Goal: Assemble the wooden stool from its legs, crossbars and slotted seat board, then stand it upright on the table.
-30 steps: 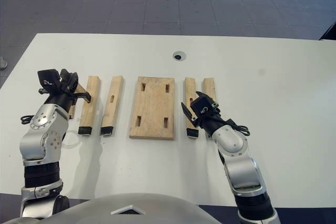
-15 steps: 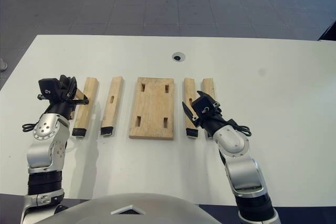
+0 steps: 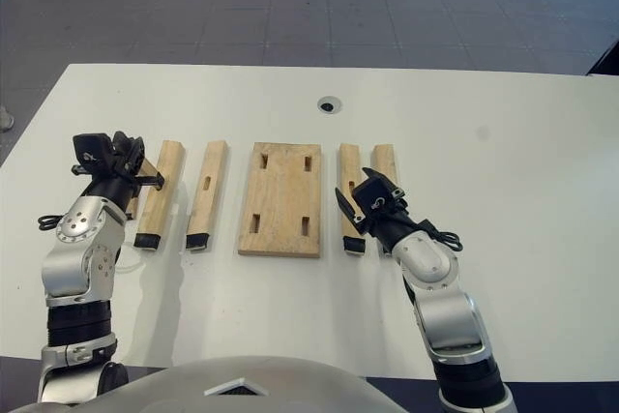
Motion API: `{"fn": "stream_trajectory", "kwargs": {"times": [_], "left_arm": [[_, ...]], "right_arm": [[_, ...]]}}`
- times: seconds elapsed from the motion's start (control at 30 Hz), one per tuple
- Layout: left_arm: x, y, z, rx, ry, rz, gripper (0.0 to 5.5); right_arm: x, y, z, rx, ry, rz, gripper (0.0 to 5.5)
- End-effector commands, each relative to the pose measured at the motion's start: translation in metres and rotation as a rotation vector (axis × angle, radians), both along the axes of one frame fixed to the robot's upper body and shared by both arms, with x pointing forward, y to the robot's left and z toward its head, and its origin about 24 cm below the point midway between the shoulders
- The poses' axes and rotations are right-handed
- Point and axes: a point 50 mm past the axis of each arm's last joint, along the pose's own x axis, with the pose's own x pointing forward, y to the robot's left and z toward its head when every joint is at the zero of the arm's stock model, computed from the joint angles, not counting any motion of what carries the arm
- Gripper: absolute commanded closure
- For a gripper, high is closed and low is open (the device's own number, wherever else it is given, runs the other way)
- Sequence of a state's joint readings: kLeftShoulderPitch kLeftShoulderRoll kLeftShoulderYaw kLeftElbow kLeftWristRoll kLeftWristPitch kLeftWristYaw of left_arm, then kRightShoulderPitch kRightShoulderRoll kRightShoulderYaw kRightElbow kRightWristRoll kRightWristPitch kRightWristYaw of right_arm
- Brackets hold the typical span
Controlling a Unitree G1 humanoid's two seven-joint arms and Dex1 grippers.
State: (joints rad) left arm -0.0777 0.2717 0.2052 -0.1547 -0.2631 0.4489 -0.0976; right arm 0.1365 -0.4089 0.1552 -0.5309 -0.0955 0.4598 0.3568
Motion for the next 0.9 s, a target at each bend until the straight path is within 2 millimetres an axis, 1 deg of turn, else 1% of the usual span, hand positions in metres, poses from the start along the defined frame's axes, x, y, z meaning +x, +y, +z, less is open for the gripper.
{"fn": "stream_trajectory", "kwargs": {"times": [0.03, 0.07, 0.17, 0.23, 0.27, 0.37, 0.5, 0.53, 0.63, 0.67, 0.7, 0.73, 0.8, 0.9], "left_arm": [[0.001, -0.003, -0.006, -0.033, 0.046, -0.009, 4.89], [0.002, -0.003, -0.003, -0.031, 0.031, -0.008, 4.64], [0.005, -0.004, 0.01, -0.025, -0.04, -0.01, 4.29], [0.005, -0.003, 0.015, -0.015, -0.067, -0.006, 3.92], [0.005, -0.003, 0.017, -0.013, -0.072, -0.006, 3.87], [-0.002, 0.002, 0.025, 0.012, -0.098, 0.004, 3.41], [-0.011, 0.017, 0.057, 0.077, -0.203, 0.027, 3.41], [-0.01, 0.019, 0.066, 0.076, -0.234, 0.018, 3.41], [-0.002, 0.023, 0.102, 0.038, -0.339, -0.024, 3.41], [0.003, 0.023, 0.113, 0.016, -0.36, -0.04, 3.41], [0.009, 0.024, 0.12, -0.011, -0.366, -0.04, 3.41], [0.016, 0.026, 0.122, -0.041, -0.351, -0.033, 3.41], [0.03, 0.026, 0.115, -0.089, -0.267, -0.018, 3.41], [0.044, 0.017, 0.088, -0.164, -0.128, -0.023, 3.41]], "right_arm": [[0.001, 0.001, 0.002, -0.008, -0.006, 0.006, 2.5], [0.0, 0.001, 0.002, -0.009, -0.006, 0.007, 2.5], [-0.001, 0.002, 0.001, -0.008, 0.0, 0.011, 2.5], [-0.001, 0.002, 0.001, -0.006, 0.003, 0.012, 2.5], [-0.001, 0.002, 0.001, -0.006, 0.003, 0.012, 2.5], [-0.001, 0.002, 0.0, -0.004, 0.004, 0.009, 2.5], [-0.002, 0.004, -0.001, -0.004, 0.008, 0.014, 2.5], [-0.003, 0.005, -0.002, -0.002, 0.008, 0.008, 2.5], [-0.005, 0.006, -0.002, 0.002, 0.01, 0.001, 2.5], [-0.005, 0.005, -0.002, 0.003, 0.01, -0.002, 2.5], [-0.005, 0.005, -0.002, 0.003, 0.01, -0.005, 2.5], [-0.005, 0.005, -0.003, 0.003, 0.009, -0.007, 2.5], [-0.004, 0.006, -0.003, 0.002, 0.008, -0.005, 2.5], [-0.004, 0.006, -0.002, 0.0, 0.007, -0.008, 2.5]]}}
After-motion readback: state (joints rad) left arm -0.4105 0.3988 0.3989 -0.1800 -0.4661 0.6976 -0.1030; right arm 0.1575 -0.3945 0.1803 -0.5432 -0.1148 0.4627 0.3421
